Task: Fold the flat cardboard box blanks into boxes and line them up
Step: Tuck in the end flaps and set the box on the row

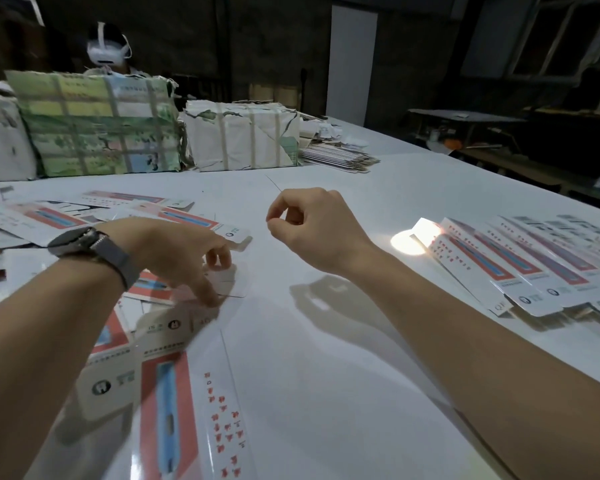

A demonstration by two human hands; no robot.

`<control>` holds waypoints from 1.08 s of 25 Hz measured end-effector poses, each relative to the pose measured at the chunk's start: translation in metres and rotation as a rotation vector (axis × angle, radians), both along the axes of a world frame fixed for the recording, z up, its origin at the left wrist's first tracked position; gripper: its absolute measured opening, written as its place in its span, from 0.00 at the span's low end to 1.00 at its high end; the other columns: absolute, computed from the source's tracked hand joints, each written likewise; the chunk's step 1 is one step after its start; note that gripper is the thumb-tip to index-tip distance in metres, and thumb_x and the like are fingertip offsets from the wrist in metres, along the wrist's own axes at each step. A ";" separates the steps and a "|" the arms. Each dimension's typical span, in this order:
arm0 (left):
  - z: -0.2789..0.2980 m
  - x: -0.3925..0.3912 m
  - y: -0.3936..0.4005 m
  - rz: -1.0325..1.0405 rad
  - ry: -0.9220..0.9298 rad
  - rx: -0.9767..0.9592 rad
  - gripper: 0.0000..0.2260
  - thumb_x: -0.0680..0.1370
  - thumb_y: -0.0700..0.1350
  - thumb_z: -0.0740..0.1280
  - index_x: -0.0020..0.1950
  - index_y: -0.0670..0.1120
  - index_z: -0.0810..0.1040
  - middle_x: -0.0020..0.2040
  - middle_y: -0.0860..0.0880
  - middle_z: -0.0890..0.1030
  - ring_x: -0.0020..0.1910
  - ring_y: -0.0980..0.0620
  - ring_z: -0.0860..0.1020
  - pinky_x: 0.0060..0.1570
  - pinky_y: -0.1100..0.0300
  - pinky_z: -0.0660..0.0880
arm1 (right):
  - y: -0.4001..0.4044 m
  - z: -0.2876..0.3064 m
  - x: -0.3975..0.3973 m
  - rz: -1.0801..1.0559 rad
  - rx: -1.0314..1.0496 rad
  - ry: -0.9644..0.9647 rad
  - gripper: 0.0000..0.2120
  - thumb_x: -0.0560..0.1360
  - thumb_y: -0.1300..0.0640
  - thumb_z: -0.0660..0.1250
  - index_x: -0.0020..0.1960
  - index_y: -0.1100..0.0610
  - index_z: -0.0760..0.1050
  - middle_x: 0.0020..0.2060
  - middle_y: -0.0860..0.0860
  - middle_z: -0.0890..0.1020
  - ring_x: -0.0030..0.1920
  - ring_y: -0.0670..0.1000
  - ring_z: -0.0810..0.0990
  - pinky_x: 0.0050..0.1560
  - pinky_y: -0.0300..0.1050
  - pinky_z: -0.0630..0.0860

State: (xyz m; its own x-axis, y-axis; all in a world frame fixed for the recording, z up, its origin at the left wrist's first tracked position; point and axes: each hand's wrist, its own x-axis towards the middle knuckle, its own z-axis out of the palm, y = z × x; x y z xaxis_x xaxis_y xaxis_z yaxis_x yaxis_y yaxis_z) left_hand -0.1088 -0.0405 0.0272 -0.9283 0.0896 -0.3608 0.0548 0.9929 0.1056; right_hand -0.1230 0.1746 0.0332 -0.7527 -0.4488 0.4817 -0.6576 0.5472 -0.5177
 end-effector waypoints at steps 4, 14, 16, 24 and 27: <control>-0.002 -0.004 -0.005 0.079 -0.003 0.108 0.28 0.61 0.58 0.84 0.51 0.57 0.71 0.52 0.55 0.75 0.48 0.52 0.79 0.29 0.65 0.75 | 0.000 -0.005 -0.002 0.001 -0.009 -0.022 0.08 0.73 0.56 0.68 0.37 0.45 0.77 0.25 0.42 0.74 0.35 0.46 0.73 0.46 0.47 0.76; 0.050 0.034 0.039 -0.125 0.931 0.412 0.08 0.76 0.40 0.72 0.44 0.51 0.76 0.39 0.56 0.79 0.39 0.54 0.77 0.37 0.60 0.71 | -0.003 0.005 0.001 -0.030 -0.416 -0.001 0.06 0.74 0.58 0.69 0.41 0.51 0.75 0.25 0.42 0.72 0.28 0.42 0.69 0.32 0.34 0.64; 0.053 0.046 0.049 -0.127 1.050 0.510 0.10 0.77 0.40 0.71 0.46 0.52 0.73 0.41 0.55 0.80 0.38 0.54 0.77 0.36 0.62 0.71 | -0.005 0.009 0.008 0.034 -0.542 -0.020 0.06 0.76 0.57 0.69 0.44 0.53 0.72 0.29 0.46 0.72 0.31 0.43 0.68 0.34 0.39 0.67; 0.049 0.086 0.078 -0.216 1.089 1.086 0.06 0.82 0.44 0.64 0.49 0.54 0.69 0.46 0.51 0.80 0.47 0.53 0.81 0.46 0.58 0.78 | -0.019 0.015 0.040 0.326 -0.791 -0.099 0.11 0.76 0.52 0.67 0.52 0.52 0.66 0.41 0.55 0.73 0.38 0.48 0.71 0.36 0.37 0.71; 0.052 0.091 0.081 -0.258 0.961 1.260 0.02 0.82 0.44 0.63 0.53 0.50 0.72 0.49 0.44 0.80 0.46 0.56 0.82 0.43 0.63 0.79 | -0.020 0.018 0.048 0.347 -0.820 -0.086 0.10 0.77 0.53 0.65 0.54 0.49 0.65 0.44 0.52 0.76 0.42 0.49 0.75 0.38 0.34 0.73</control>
State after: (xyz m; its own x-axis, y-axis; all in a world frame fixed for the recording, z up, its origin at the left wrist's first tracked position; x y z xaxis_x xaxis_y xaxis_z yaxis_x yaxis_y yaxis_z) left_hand -0.0175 0.0409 0.0787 -0.6700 0.0472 0.7409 0.7246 0.2585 0.6388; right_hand -0.0752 0.1542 0.0513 -0.6872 -0.1972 0.6992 -0.6579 -0.2394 -0.7140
